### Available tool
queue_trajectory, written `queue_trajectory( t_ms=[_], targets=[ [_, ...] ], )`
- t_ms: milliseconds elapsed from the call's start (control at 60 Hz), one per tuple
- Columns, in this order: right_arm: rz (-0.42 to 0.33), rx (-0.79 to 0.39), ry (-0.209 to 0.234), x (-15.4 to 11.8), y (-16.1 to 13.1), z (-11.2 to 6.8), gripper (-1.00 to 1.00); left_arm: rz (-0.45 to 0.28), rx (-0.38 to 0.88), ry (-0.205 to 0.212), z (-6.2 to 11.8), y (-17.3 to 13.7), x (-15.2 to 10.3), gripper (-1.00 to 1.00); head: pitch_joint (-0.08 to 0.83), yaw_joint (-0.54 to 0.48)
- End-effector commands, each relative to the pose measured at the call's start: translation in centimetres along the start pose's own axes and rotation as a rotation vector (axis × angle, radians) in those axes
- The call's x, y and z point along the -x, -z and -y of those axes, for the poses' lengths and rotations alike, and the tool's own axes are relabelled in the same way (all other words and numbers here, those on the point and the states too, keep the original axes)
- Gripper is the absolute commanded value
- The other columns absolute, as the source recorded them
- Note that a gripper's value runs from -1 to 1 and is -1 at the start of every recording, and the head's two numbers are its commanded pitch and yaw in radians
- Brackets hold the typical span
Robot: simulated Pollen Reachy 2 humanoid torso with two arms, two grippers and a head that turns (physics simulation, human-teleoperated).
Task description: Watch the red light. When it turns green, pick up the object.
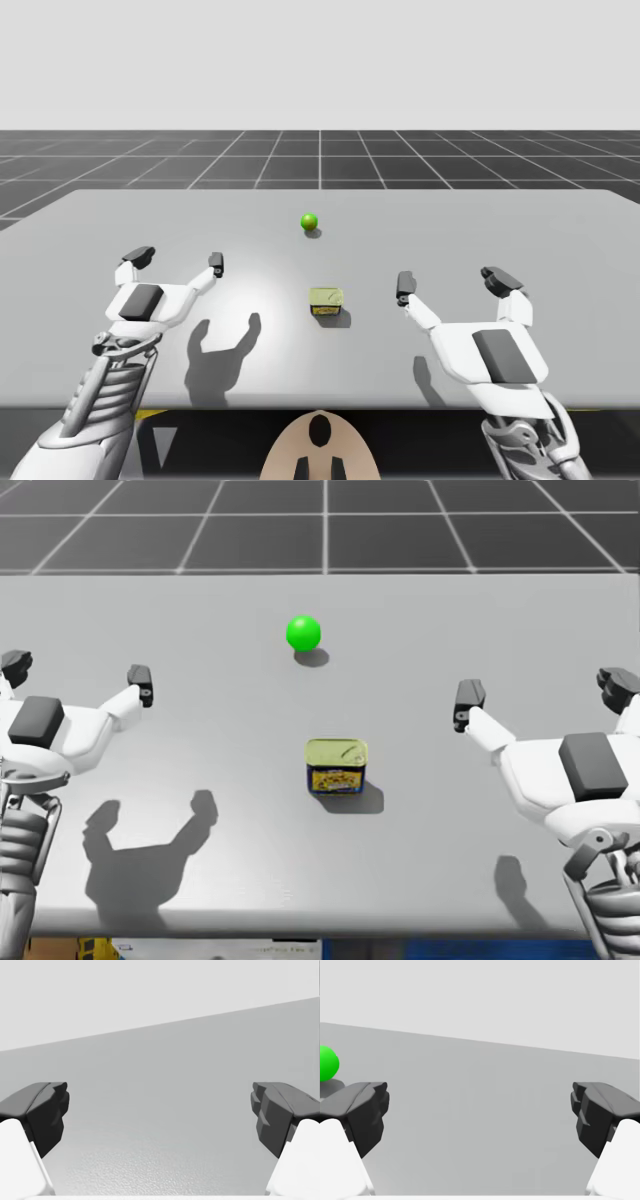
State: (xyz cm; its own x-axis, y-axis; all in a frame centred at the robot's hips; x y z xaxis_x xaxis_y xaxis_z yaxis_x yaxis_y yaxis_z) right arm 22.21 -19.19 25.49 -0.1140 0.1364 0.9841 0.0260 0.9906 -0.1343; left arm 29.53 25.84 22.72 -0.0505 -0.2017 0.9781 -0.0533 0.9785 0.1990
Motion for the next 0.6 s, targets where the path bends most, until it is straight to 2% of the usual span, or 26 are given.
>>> queue_trajectory(
  t_ms=[17,150,367,417,433,483,500,600],
  targets=[
    [-0.006,0.002,0.025,0.0,-0.1,-0.4,-1.0,0.001,0.004,0.001,0.1,0.0,0.0,-1.0,0.645,0.01],
    [-0.002,0.016,0.012,0.1,-0.1,-0.6,-1.0,0.0,0.008,0.002,0.2,0.0,-0.1,-1.0,0.671,0.01],
    [-0.028,-0.053,0.061,0.0,-0.3,-1.8,-1.0,-0.004,0.008,-0.005,0.2,0.0,-0.1,-1.0,0.671,0.0],
    [-0.035,-0.09,0.081,0.1,-0.2,-2.2,-1.0,-0.005,0.007,-0.006,0.1,-0.1,-0.1,-1.0,0.67,0.0],
    [-0.033,-0.142,0.098,0.1,-0.2,-2.6,-1.0,-0.006,0.007,-0.008,0.1,0.0,-0.1,-1.0,0.671,0.01],
    [-0.035,-0.195,0.114,0.2,-0.3,-3.1,-1.0,-0.007,0.006,-0.009,0.1,-0.1,-0.1,-1.0,0.672,0.01],
    [-0.063,-0.245,0.158,0.3,-0.4,-3.6,-1.0,-0.008,0.006,-0.009,0.1,0.0,-0.1,-1.0,0.673,0.01],
    [-0.104,-0.315,0.221,1.0,-0.9,-5.4,-1.0,-0.01,0.007,-0.009,0.2,0.0,0.0,-1.0,0.675,0.01]
  ],
)
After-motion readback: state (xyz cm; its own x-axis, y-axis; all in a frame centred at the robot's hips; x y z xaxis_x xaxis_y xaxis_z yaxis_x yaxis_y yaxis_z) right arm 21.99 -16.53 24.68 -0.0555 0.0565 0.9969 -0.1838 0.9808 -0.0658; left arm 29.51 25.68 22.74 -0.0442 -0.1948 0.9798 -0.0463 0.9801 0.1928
